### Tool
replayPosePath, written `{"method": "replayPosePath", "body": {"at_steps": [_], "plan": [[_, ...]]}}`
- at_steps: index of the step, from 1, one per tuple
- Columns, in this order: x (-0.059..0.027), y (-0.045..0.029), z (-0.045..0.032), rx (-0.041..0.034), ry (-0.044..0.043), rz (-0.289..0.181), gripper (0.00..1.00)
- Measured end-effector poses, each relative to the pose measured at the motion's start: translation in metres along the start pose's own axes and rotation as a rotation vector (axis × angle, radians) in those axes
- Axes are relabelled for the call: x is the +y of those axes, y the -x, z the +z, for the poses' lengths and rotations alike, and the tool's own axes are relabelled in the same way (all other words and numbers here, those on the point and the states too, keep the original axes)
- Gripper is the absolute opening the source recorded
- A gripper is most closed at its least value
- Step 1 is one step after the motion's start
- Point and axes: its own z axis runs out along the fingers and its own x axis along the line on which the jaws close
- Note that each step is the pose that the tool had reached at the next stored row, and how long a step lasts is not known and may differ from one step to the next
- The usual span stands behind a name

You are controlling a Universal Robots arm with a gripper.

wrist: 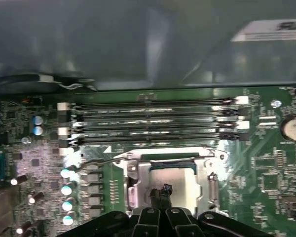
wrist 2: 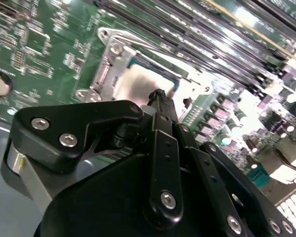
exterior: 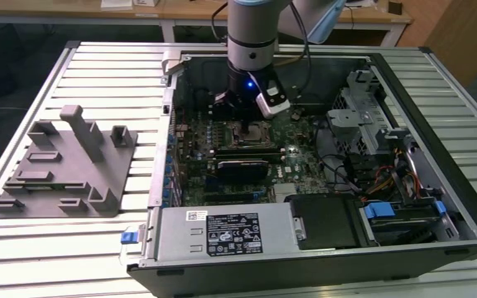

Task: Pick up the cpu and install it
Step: 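Close the cpu cover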

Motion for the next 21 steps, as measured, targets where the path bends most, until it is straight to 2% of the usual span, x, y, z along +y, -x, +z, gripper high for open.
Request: {"method": "replayPosePath", "body": {"at_steps": [5, 8, 21], "plan": [[-0.0004, -0.0053, 0.0047, 0.0001, 0.0033, -0.001, 0.11], [-0.0005, -0.0060, 0.0069, 0.0002, 0.0062, -0.002, 0.11], [-0.0007, -0.0086, 0.0106, 0.0001, 0.0073, -0.003, 0.11]]}}
